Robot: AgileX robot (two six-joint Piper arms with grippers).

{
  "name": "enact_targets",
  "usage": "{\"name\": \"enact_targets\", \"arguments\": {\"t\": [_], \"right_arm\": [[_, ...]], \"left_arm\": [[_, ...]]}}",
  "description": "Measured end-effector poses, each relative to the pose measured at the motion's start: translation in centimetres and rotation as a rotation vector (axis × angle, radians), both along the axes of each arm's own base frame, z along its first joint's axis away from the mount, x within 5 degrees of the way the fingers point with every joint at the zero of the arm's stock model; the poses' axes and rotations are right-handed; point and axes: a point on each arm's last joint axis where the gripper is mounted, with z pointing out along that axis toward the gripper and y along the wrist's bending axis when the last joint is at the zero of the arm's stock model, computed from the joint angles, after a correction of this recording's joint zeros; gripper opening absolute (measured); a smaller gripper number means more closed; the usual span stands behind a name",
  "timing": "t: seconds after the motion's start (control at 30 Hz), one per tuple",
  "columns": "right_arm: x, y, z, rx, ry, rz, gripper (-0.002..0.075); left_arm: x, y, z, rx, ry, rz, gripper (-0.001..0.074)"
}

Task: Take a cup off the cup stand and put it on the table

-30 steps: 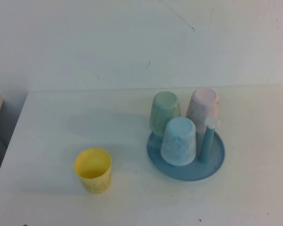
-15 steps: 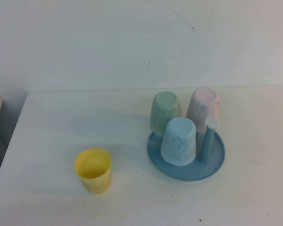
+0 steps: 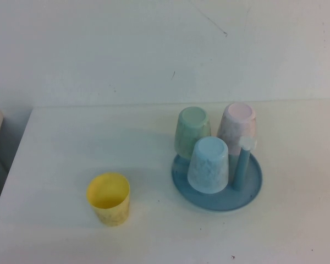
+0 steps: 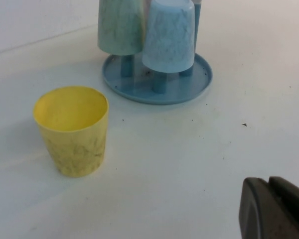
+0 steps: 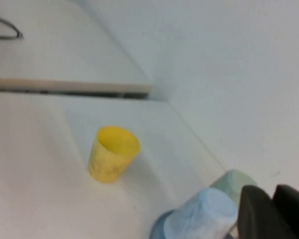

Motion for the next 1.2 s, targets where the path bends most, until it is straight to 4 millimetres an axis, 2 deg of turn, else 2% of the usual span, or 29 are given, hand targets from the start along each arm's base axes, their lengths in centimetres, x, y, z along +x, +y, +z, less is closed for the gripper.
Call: {"name": "enact_targets", "arguments": {"t": [0.13, 0.23, 0.4, 0.53, 0.63, 0.8, 0.97, 1.07, 1.2], "right_arm": [[0.4, -0.6, -0.7, -0.093, 0.013, -0.076, 0.0063], [0.5, -1.5, 0.0, -0.14, -0.117, -0.203, 0.0063], [-2.2, -2.7, 1.8, -0.184, -0.366, -0.372, 0.0063], [-4.1, -3.4, 1.5, -0.182, -0.467, -0.475, 0.0062], [-4.4, -3.9, -0.1, -0.155, -0.469, -0.55, 0.0062], [-3.7, -5.2, -4.5, -0.057, -0.355, -0.702, 0.0062], [-3.8, -6.1, -10.9, 0.036, -0.127, -0.825, 0.0062], [-3.8, -6.7, -14.0, 0.053, -0.065, -0.898, 0.0062], [-4.1, -7.0, -15.1, 0.1, 0.005, -0.946, 0.0062]], "left_arm": [[0.1, 0.0, -0.4, 0.006, 0.012, 0.0, -0.0002], [0.1, 0.0, -0.6, 0.008, 0.017, 0.0, -0.0002], [0.1, 0.0, -0.6, 0.008, 0.017, 0.0, -0.0002], [0.1, 0.0, -0.6, 0.008, 0.017, 0.0, -0.0002], [0.1, 0.0, -0.6, 0.008, 0.017, 0.0, -0.0002], [0.1, 0.0, -0.6, 0.007, 0.015, 0.001, -0.0002], [0.1, 0.0, -0.6, 0.006, 0.014, 0.001, -0.0002], [0.1, 0.0, -0.6, 0.005, 0.015, 0.002, -0.0002], [0.1, 0.0, -0.6, 0.004, 0.016, 0.003, -0.0002]]}}
